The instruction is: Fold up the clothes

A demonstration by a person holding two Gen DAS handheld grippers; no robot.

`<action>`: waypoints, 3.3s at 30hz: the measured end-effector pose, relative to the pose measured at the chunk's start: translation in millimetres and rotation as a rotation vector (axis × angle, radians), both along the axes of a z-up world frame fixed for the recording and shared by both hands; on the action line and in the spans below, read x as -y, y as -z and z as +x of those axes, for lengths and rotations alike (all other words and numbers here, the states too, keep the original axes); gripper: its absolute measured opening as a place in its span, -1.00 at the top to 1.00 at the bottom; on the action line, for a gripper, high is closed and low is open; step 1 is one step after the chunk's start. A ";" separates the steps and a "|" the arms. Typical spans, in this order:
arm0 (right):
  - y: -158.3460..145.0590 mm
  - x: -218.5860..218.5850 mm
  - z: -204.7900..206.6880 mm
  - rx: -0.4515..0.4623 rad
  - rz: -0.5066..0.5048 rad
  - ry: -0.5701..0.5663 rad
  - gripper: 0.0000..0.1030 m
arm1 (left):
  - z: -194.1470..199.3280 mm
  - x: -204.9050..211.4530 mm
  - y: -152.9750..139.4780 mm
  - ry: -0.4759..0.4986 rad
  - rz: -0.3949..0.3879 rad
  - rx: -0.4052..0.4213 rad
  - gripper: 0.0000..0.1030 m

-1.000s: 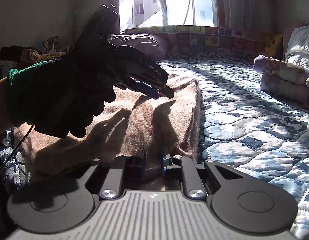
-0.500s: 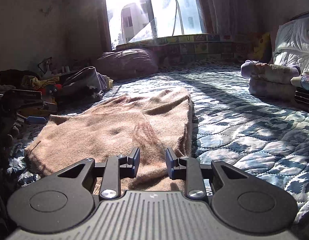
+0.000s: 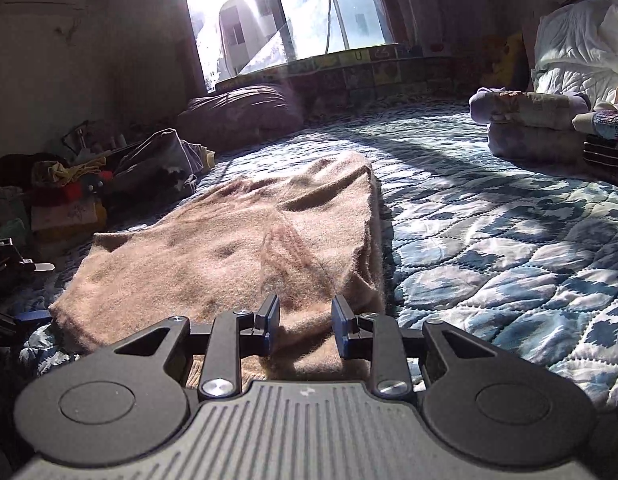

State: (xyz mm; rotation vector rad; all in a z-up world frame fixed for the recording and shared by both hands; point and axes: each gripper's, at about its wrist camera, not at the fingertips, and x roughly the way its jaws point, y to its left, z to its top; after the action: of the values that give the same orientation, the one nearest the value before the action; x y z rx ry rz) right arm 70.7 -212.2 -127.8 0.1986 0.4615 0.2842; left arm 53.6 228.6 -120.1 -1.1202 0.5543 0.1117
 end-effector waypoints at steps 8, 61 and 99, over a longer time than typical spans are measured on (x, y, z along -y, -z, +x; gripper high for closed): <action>-0.2 -3.1 1.7 -0.002 0.000 -0.021 0.32 | -16.5 15.0 9.4 0.010 -0.101 0.005 -0.08; -10.7 57.0 7.3 0.017 0.342 -0.075 0.29 | 30.0 279.2 -24.4 0.833 1.298 0.384 0.84; -7.6 -54.0 27.8 -0.001 -0.003 -0.242 0.70 | 23.1 149.7 -26.7 0.707 0.769 0.255 0.59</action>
State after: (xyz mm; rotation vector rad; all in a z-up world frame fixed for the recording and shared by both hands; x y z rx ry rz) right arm 98.5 -158.2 -120.2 0.1402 0.4872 0.5205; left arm 76.7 79.0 -93.3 -0.1487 0.5763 -0.4015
